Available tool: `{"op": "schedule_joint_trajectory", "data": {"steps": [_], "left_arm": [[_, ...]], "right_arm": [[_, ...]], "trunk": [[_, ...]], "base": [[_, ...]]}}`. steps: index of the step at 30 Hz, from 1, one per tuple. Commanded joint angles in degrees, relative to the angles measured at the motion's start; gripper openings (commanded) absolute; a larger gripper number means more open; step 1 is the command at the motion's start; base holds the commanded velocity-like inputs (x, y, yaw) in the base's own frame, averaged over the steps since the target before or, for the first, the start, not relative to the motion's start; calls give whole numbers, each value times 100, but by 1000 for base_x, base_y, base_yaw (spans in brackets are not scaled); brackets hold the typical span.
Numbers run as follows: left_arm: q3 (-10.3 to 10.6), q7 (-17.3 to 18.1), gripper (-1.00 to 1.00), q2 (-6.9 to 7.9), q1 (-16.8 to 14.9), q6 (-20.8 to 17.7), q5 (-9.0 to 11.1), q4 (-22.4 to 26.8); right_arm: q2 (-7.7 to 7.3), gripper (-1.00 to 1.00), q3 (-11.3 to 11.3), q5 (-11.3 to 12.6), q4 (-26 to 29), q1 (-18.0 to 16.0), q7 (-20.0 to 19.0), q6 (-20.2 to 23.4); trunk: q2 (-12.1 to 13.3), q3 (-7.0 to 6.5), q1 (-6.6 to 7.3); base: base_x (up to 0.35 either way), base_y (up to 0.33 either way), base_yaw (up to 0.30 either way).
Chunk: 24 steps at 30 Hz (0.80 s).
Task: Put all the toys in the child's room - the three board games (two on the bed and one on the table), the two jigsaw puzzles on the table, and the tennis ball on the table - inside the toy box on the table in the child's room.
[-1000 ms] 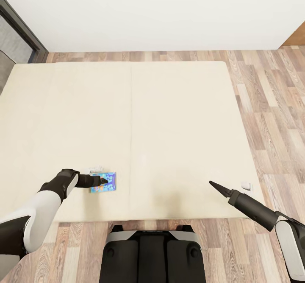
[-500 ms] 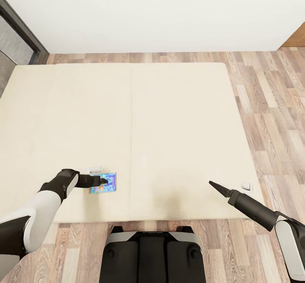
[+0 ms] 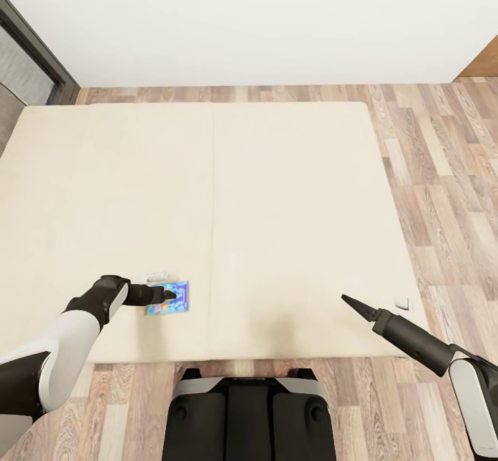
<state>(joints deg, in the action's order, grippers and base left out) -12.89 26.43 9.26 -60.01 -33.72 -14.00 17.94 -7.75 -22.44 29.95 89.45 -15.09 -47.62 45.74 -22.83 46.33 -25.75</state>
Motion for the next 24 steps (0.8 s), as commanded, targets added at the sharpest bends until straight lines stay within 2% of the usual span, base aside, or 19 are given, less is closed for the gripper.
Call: {"op": "schedule_joint_trajectory", "data": {"steps": [1, 24], "left_arm": [[-47, 43, 100, -2, -2, -29, -60, 8], [-47, 55, 100, -3, -2, -29, -59, 8]], "right_arm": [[-2, 100, -5, 11, 1, -3, -11, 31], [-7, 100, -6, 11, 1, -3, -11, 31]], "trunk": [[-9, 6, -3], [-9, 6, -3]], "base": [[0, -7, 0], [-4, -41, 0]]}}
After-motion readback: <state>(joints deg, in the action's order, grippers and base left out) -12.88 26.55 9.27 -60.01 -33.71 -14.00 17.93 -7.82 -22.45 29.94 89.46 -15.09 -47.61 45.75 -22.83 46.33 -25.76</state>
